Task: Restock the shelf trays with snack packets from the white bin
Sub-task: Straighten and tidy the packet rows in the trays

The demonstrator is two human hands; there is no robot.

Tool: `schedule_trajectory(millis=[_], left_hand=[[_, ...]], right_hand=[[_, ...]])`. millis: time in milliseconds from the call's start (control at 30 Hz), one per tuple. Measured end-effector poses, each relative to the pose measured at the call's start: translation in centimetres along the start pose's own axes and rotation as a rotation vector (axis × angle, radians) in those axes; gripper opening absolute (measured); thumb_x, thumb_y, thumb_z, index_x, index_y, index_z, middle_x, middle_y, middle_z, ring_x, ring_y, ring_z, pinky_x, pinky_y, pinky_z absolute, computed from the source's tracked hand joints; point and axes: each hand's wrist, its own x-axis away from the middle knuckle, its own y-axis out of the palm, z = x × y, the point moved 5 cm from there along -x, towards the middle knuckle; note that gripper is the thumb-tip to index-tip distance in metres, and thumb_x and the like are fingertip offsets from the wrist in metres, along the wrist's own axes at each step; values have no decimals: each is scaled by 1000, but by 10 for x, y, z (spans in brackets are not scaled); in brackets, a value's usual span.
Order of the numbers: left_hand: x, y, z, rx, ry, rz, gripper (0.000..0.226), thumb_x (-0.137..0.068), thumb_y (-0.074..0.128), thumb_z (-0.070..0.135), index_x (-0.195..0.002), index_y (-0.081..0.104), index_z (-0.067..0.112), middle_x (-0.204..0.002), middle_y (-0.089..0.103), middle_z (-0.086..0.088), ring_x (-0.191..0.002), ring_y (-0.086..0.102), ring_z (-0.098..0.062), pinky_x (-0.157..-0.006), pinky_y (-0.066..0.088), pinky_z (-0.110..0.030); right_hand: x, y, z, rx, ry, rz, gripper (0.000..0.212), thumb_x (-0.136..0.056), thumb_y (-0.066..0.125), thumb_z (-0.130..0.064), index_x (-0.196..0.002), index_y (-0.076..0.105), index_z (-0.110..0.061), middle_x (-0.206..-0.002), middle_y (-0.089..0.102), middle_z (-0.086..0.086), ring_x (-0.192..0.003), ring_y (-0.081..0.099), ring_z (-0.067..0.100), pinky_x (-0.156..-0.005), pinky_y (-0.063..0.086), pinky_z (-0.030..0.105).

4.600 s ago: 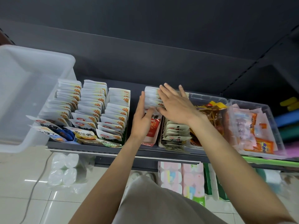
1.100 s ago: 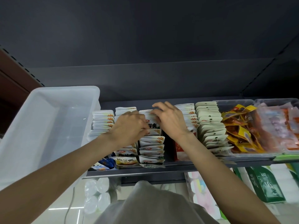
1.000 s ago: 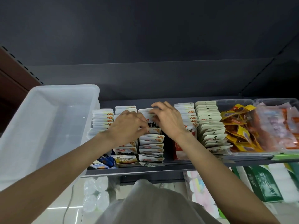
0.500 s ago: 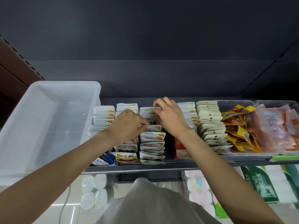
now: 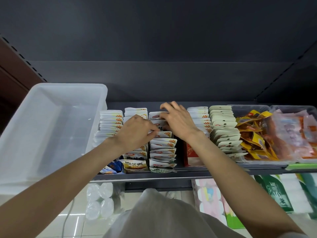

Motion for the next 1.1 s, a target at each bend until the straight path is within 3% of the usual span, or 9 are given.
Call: schedule_trajectory(millis=[100, 200, 267, 367, 500, 667, 867, 1100], left_hand=[[-2, -3, 1, 21, 4, -14, 23, -94, 55, 29, -110, 71, 25, -105, 72, 1, -93, 66, -17, -92, 45, -32], [-3, -7, 2, 4, 2, -1, 23, -93, 55, 32, -108, 71, 26, -106, 71, 4, -93, 65, -17, -92, 45, -33], [-2, -5, 1, -37, -4, 15, 23, -93, 54, 35, -108, 71, 30, -106, 71, 5, -94, 64, -20, -90, 47, -36], [-1, -3, 1, -72, -17, 39, 23, -92, 53, 38, -106, 71, 32, -102, 72, 2, -91, 64, -25, -83, 50, -39], [-2, -5, 5, -58, -12, 31, 24, -93, 53, 35, -110, 69, 30, -105, 71, 4, -93, 65, -21, -85, 49, -35], [-4, -5, -1, 24, -55, -56, 27, -92, 55, 35, -115, 68, 26, -110, 70, 1, -100, 63, -18, -89, 48, -37], [-16, -11, -5, 112, -78, -122, 20, -86, 66, 29, -103, 73, 19, -99, 73, 3, -92, 65, -9, -88, 48, -28], [-13, -11, -4, 99, -81, -91, 18, -87, 64, 30, -101, 73, 22, -99, 72, 5, -93, 65, -10, -87, 50, -33]], right_hand=[[-4, 0, 0, -13, -19, -43, 27, -92, 51, -12, -115, 65, -15, -137, 43, 1, -123, 37, 25, -94, 35, 35], [-3, -2, -3, -42, -48, -21, 16, -89, 58, -14, -101, 69, -13, -125, 51, -1, -113, 42, 23, -89, 41, 34], [1, -7, -1, -93, -56, 69, 6, -81, 68, -12, -87, 71, -12, -115, 58, -1, -104, 50, 25, -83, 47, 38], [7, -28, 3, -162, -18, 234, 4, -74, 74, -13, -75, 69, -13, -109, 61, 0, -97, 55, 26, -73, 44, 30], [7, -35, 2, -98, 7, 92, 9, -81, 70, -18, -89, 71, -14, -116, 55, 1, -102, 50, 24, -78, 48, 34], [9, -26, 0, -97, -7, -34, 23, -89, 60, -23, -112, 64, -18, -115, 59, 0, -108, 49, 21, -91, 37, 31], [7, -21, 4, -102, 147, -5, 33, -90, 59, -27, -120, 49, -18, -103, 68, 5, -96, 62, 28, -81, 41, 33], [16, -16, 1, -59, 125, 131, 23, -82, 67, -19, -104, 63, -12, -91, 71, 6, -84, 66, 28, -78, 45, 35]])
